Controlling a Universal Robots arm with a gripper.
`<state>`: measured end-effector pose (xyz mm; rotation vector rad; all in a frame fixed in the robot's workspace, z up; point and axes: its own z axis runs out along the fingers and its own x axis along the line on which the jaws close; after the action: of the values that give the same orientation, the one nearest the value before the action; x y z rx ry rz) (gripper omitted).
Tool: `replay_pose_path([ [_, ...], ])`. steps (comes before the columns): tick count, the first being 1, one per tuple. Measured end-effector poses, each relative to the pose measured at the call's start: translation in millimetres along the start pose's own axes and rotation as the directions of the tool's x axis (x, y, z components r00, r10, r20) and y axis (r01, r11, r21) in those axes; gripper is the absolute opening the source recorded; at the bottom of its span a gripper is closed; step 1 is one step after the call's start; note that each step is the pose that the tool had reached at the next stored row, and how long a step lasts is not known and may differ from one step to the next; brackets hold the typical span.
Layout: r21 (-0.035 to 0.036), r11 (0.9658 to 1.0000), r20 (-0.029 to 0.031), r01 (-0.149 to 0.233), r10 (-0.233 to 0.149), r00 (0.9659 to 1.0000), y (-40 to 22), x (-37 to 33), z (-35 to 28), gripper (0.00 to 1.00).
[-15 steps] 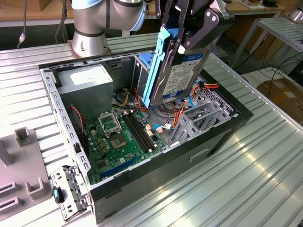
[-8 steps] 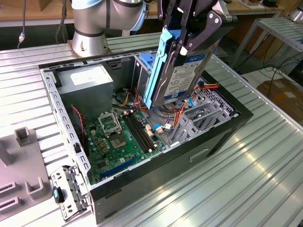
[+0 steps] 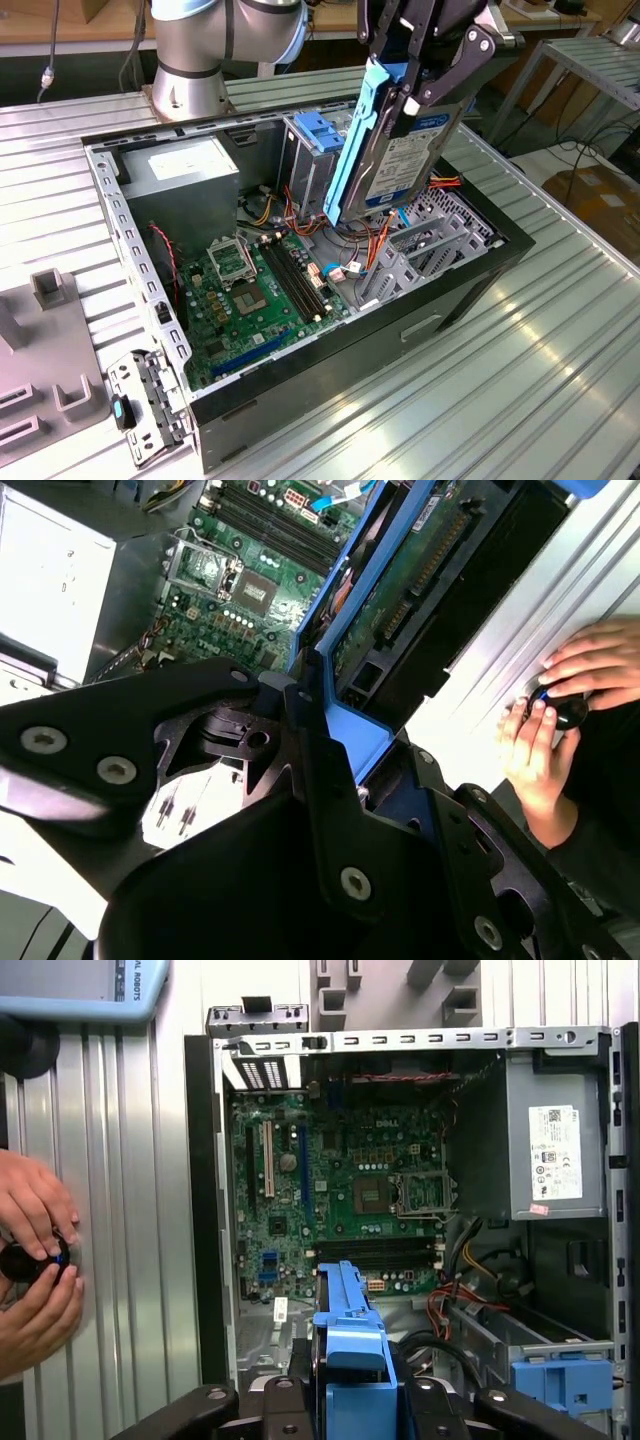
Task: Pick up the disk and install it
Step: 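Insert the disk into the insertion slot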
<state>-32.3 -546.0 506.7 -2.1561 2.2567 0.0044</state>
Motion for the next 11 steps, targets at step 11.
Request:
replay_pose_path([
  [11, 0.0000, 1.0000, -0.0001, 0.000, 0.000, 1.0000, -15.5, 5.6, 7.3, 0.37],
])
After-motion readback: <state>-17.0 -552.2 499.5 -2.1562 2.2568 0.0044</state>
